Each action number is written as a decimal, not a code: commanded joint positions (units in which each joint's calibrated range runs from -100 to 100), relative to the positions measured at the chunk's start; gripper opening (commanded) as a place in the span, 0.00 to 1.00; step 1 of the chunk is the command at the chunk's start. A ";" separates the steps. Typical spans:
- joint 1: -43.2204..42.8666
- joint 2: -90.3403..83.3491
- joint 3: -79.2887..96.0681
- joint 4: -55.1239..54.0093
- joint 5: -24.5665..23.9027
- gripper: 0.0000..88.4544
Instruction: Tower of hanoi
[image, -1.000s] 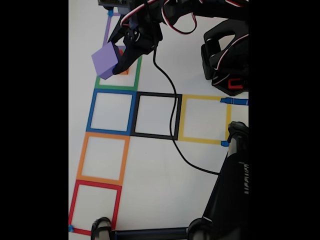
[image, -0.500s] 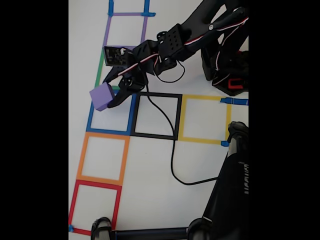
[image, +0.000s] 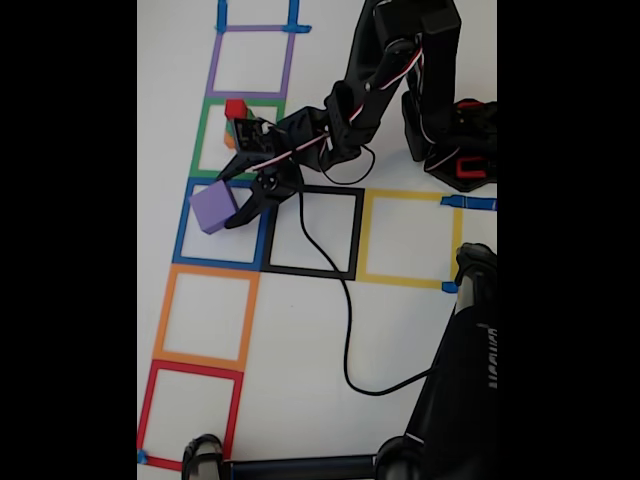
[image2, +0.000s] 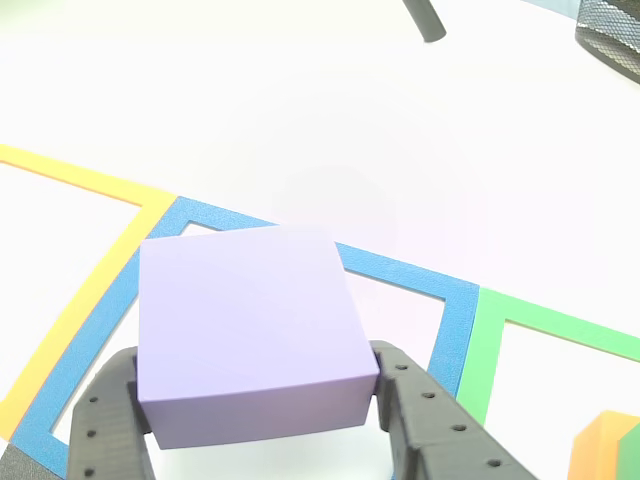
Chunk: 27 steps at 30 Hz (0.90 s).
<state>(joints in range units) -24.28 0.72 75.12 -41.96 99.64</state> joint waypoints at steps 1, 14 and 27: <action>-1.12 3.44 -1.94 -5.57 0.36 0.13; -1.12 15.79 -6.94 -13.83 0.36 0.13; 0.70 17.89 -5.67 -15.45 0.36 0.14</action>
<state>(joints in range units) -24.52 18.78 69.63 -55.42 99.64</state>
